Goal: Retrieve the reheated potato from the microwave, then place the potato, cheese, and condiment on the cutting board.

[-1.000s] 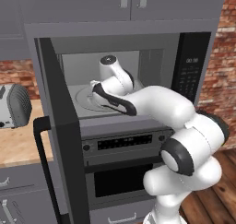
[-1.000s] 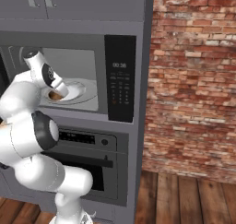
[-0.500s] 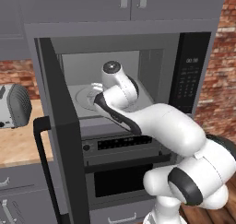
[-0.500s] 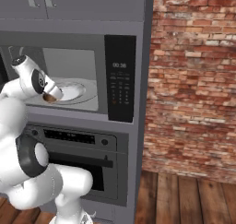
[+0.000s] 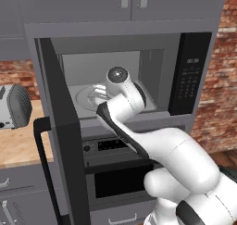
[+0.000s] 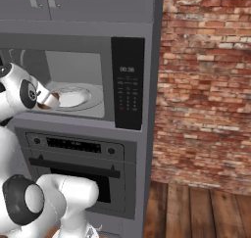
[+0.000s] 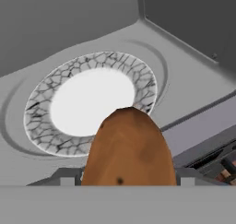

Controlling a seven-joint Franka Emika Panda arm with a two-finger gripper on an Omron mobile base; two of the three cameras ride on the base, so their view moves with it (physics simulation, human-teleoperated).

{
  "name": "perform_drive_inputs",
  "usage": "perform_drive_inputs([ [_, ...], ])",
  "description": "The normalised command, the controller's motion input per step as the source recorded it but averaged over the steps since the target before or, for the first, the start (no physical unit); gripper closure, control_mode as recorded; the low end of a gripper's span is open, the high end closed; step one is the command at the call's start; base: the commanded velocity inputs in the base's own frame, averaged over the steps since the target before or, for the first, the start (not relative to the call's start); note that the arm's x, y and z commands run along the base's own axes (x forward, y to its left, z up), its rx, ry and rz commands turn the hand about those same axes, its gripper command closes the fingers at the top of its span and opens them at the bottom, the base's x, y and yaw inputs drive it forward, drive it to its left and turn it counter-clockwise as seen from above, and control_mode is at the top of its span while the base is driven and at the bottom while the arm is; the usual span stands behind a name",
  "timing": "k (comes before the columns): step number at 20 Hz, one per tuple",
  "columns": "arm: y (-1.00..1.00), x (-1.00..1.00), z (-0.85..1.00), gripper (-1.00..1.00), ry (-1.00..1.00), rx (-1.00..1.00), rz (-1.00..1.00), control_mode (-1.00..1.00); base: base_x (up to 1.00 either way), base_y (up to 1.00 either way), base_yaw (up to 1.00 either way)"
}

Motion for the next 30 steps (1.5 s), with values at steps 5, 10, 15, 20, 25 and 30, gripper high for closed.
perform_drive_inputs([
  [5, -0.16, -0.55, 0.13, 1.0, 0.0, 0.02, 0.09, -1.0, 0.0, 0.0, 0.0],
  [10, -0.35, -0.51, 0.11, 1.0, 0.0, 0.03, 0.17, -1.0, 0.0, 0.0, 0.0],
  [15, -0.39, -0.56, 0.09, 1.0, 0.0, 0.04, 0.19, -1.0, 0.0, 0.0, 0.0],
  [20, -0.34, -0.58, 0.1, 1.0, 0.0, 0.0, 0.2, -1.0, 0.0, 0.0, 0.0],
  [25, -0.25, -0.55, 0.14, 1.0, 0.0, 0.0, 0.17, -1.0, 0.0, 0.0, 0.0],
  [30, -0.21, -0.52, 0.18, 1.0, 0.03, 0.0, 0.12, -1.0, 0.0, 0.0, 0.0],
])
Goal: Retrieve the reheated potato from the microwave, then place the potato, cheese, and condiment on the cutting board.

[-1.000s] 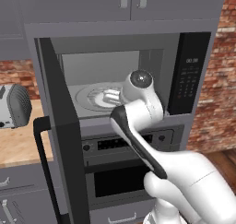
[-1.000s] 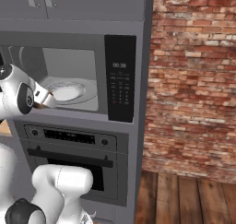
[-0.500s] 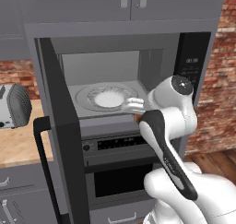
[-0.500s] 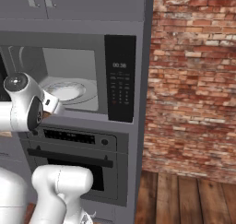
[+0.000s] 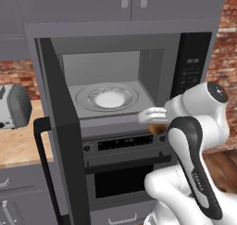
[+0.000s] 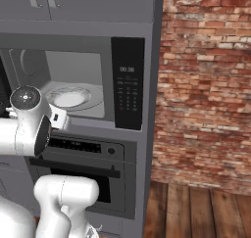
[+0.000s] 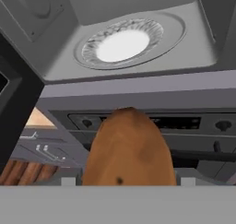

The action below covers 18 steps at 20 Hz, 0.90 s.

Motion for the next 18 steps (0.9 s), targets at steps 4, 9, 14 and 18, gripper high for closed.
perform_drive_inputs([
  [4, -0.13, -0.54, 0.15, 1.0, 0.06, 0.0, 0.08, -1.0, 0.0, 0.0, 0.0],
  [9, -0.05, -0.43, 0.14, 1.0, 0.12, -0.01, 0.03, -1.0, 0.0, 0.0, 0.0],
  [14, -0.07, -0.28, 0.06, 1.0, 0.09, -0.05, 0.0, -1.0, 0.0, 0.0, 0.0],
  [18, -0.05, -0.07, -0.04, 1.0, 0.0, -0.04, 0.0, -1.0, 0.0, 0.0, 0.0],
])
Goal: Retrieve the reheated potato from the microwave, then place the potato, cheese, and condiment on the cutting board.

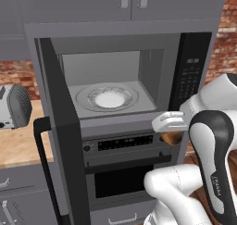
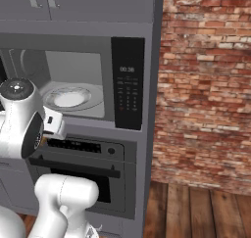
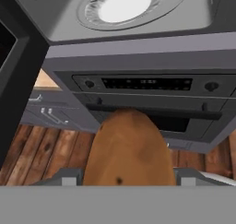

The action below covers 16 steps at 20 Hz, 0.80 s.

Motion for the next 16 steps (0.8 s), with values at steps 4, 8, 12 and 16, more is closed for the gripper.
perform_drive_inputs([
  [4, -0.03, -0.04, 0.0, 1.0, 0.0, 0.0, 0.0, -1.0, 0.0, 0.0, 0.0],
  [8, 0.0, 0.0, 0.0, 1.0, 0.0, 0.0, 0.0, -1.0, 0.0, 0.0, 0.0],
  [12, 0.0, 0.0, 0.0, 1.0, 0.0, 0.0, 0.0, -1.0, 0.0, 0.0, 0.0],
  [16, 0.0, 0.0, 0.0, 1.0, 0.0, 0.0, 0.0, -1.0, 0.0, 0.0, 0.0],
])
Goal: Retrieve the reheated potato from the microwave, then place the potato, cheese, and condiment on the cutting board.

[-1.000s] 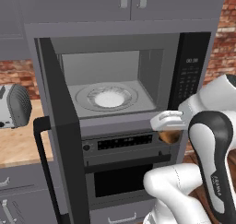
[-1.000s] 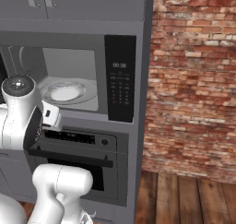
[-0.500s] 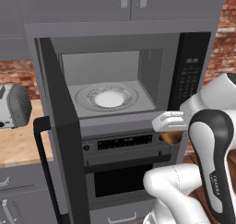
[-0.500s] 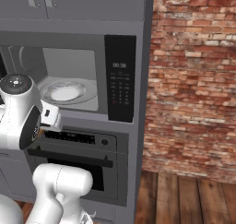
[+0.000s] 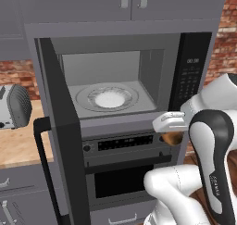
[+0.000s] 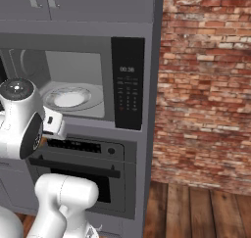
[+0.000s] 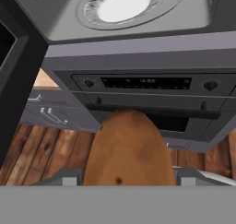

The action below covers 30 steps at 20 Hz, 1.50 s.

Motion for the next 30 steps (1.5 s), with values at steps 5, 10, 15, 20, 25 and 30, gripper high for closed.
perform_drive_inputs([
  [5, 0.0, 0.0, 0.0, 1.0, 0.0, 0.0, 0.0, -1.0, 0.0, 0.0, 0.0],
  [10, 0.0, 0.0, 0.0, 1.0, 0.0, 0.0, 0.0, -1.0, 0.0, 0.0, 0.0],
  [15, 0.0, 0.0, 0.0, 1.0, 0.0, 0.0, 0.0, -1.0, 0.0, 0.0, 0.0],
  [20, 0.0, 0.0, 0.0, 1.0, 0.0, 0.0, 0.0, -1.0, 0.0, 0.0, 0.0],
  [25, 0.0, 0.0, 0.0, 1.0, 0.0, 0.0, 0.0, 1.0, 0.0, 0.0, 0.0],
  [30, 0.0, 0.0, 0.0, 1.0, 0.0, 0.0, 0.0, 1.0, 0.0, 0.0, 0.0],
])
